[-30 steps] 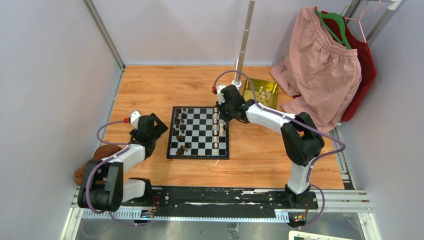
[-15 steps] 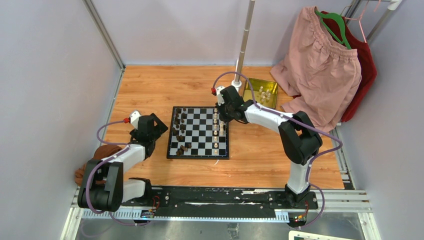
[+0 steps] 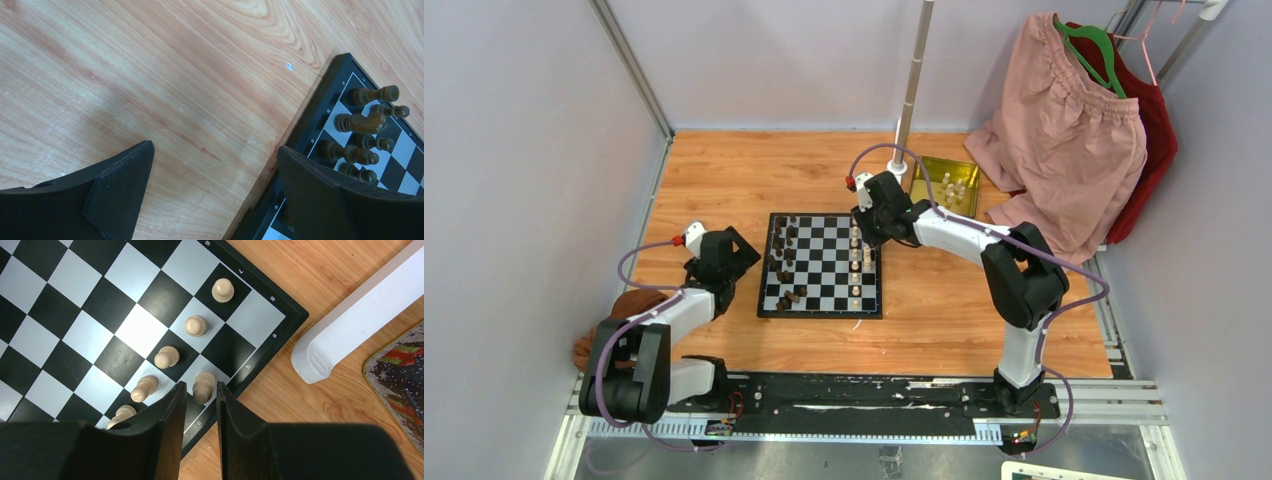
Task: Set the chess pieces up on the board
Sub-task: Place the chess piece on the chessboard, then pick up the chess piece from the storage box.
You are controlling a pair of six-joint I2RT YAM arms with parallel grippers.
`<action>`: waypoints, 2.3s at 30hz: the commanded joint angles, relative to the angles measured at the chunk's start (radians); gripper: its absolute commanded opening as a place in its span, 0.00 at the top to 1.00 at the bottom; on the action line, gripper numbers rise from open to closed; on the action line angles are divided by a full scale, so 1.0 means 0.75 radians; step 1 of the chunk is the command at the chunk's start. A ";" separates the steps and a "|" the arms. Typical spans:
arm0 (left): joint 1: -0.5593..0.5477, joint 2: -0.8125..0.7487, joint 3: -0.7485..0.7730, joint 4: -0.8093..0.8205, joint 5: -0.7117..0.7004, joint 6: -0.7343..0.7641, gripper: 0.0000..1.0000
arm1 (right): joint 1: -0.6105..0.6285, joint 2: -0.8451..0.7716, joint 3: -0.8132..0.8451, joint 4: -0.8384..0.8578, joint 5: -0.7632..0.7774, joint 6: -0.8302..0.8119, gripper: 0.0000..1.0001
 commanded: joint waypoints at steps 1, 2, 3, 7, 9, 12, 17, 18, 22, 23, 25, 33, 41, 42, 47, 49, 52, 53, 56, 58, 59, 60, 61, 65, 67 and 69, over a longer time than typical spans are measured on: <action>-0.012 -0.018 0.004 0.023 -0.015 0.020 0.00 | 0.016 -0.083 0.035 -0.039 -0.004 -0.005 0.68; -0.011 -0.018 0.004 0.024 -0.015 0.020 0.00 | 0.016 -0.096 0.042 -0.042 0.001 -0.005 0.68; -0.013 -0.017 0.004 0.025 -0.015 0.020 0.00 | 0.016 -0.113 0.051 -0.049 0.006 -0.005 0.68; -0.014 -0.015 0.004 0.023 -0.015 0.020 0.00 | 0.010 -0.155 0.099 -0.077 0.061 -0.051 0.67; -0.014 -0.016 0.004 0.023 -0.015 0.020 0.00 | -0.001 -0.182 0.114 -0.078 0.122 -0.047 0.68; -0.013 -0.016 0.005 0.023 -0.015 0.022 0.00 | -0.034 -0.219 0.128 -0.068 0.261 -0.042 0.68; -0.015 -0.013 0.006 0.023 -0.015 0.023 0.00 | -0.170 -0.212 0.152 -0.056 0.457 0.009 0.68; -0.013 -0.014 0.007 0.023 -0.015 0.023 0.00 | -0.212 -0.201 0.156 -0.055 0.467 0.033 0.68; -0.014 -0.011 0.008 0.024 -0.016 0.022 0.00 | -0.341 -0.138 0.182 -0.051 0.496 0.087 0.68; -0.014 -0.010 0.010 0.024 -0.016 0.022 0.00 | -0.366 -0.116 0.192 -0.049 0.505 0.096 0.68; -0.014 -0.008 0.010 0.024 -0.015 0.023 0.00 | -0.406 -0.073 0.209 -0.038 0.508 0.100 0.68; -0.014 -0.001 0.014 0.022 -0.014 0.025 0.00 | -0.502 0.083 0.297 -0.022 0.491 0.120 0.68; -0.013 0.001 0.018 0.022 -0.011 0.027 0.00 | -0.540 0.192 0.358 -0.009 0.483 0.110 0.68; -0.013 0.002 0.018 0.021 -0.011 0.027 0.00 | -0.543 0.203 0.362 -0.010 0.484 0.106 0.68; -0.013 0.002 0.018 0.023 -0.009 0.027 0.00 | -0.558 0.240 0.381 -0.002 0.476 0.089 0.67; -0.013 0.002 0.019 0.022 -0.009 0.027 0.00 | -0.563 0.247 0.385 0.002 0.477 0.082 0.67; -0.016 0.004 0.018 0.023 -0.009 0.028 0.00 | -0.573 0.254 0.389 0.004 0.476 0.074 0.66; -0.015 0.004 0.018 0.024 -0.009 0.029 0.00 | -0.575 0.254 0.390 0.004 0.472 0.074 0.66; -0.015 0.005 0.019 0.024 -0.009 0.028 0.00 | -0.587 0.256 0.392 0.007 0.457 0.066 0.65; -0.015 0.004 0.021 0.023 -0.009 0.029 0.00 | -0.593 0.261 0.394 0.007 0.451 0.066 0.65; -0.016 0.004 0.020 0.021 -0.009 0.028 0.00 | -0.596 0.263 0.395 0.007 0.445 0.066 0.65; -0.015 0.004 0.020 0.021 -0.009 0.029 0.00 | -0.598 0.267 0.396 0.007 0.440 0.066 0.65; -0.015 0.005 0.020 0.021 -0.009 0.029 0.00 | -0.599 0.270 0.396 0.007 0.438 0.068 0.65; -0.016 0.006 0.020 0.021 -0.009 0.028 0.00 | -0.602 0.287 0.398 0.008 0.428 0.070 0.65; -0.017 0.006 0.021 0.021 -0.009 0.029 0.00 | -0.605 0.295 0.401 0.008 0.421 0.072 0.65; -0.017 0.007 0.023 0.022 -0.009 0.029 0.00 | -0.606 0.303 0.405 0.007 0.421 0.071 0.65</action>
